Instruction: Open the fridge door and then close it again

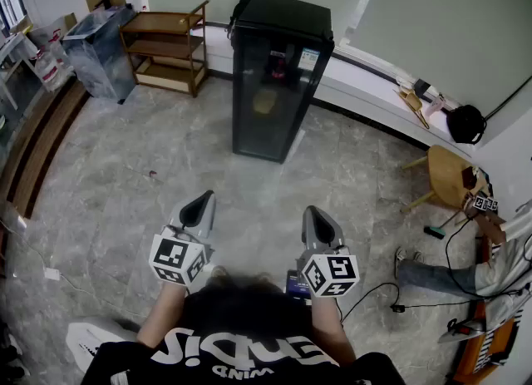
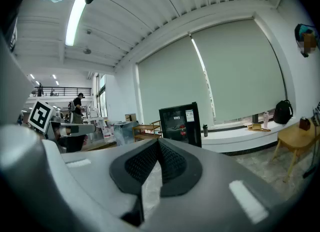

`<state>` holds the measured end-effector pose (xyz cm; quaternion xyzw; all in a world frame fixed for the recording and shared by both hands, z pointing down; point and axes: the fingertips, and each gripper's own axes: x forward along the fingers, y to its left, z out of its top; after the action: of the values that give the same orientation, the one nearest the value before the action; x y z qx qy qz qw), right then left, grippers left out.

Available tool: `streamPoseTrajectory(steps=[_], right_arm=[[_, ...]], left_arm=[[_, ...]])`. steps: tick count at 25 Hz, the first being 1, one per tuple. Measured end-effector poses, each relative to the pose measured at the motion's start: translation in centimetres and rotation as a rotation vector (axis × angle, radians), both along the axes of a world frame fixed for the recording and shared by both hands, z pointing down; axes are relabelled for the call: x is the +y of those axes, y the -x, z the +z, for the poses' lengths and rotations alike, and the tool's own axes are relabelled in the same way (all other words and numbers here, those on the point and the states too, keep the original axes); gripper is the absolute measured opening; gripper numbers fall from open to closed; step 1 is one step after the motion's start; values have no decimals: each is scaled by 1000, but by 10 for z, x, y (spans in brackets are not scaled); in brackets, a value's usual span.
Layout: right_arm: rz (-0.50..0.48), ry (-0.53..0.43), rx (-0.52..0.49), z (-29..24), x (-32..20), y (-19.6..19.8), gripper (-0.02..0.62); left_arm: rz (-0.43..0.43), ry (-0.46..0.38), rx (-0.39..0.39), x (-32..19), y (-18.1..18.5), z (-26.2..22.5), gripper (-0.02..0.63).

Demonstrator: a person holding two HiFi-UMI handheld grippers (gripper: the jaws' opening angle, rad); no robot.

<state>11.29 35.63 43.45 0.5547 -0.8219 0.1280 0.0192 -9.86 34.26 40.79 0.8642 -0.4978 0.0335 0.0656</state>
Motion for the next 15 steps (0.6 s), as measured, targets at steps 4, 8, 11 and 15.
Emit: streamPoseTrajectory(steps=[4,8,11,15], right_arm=[[-10,3,-3,1,-3,6,0],[-13,3,-1,2,-5,15,0],[-17,20,-8,6,-8,20,0],[11,35,-21,7,-8,27,0]], left_arm=[[5,5,5,-4,1,3,2],[14,14,8,-6,4,7,2],[29,21,12,-12,8,9,2],[41,26,20,-18,23,7,2]])
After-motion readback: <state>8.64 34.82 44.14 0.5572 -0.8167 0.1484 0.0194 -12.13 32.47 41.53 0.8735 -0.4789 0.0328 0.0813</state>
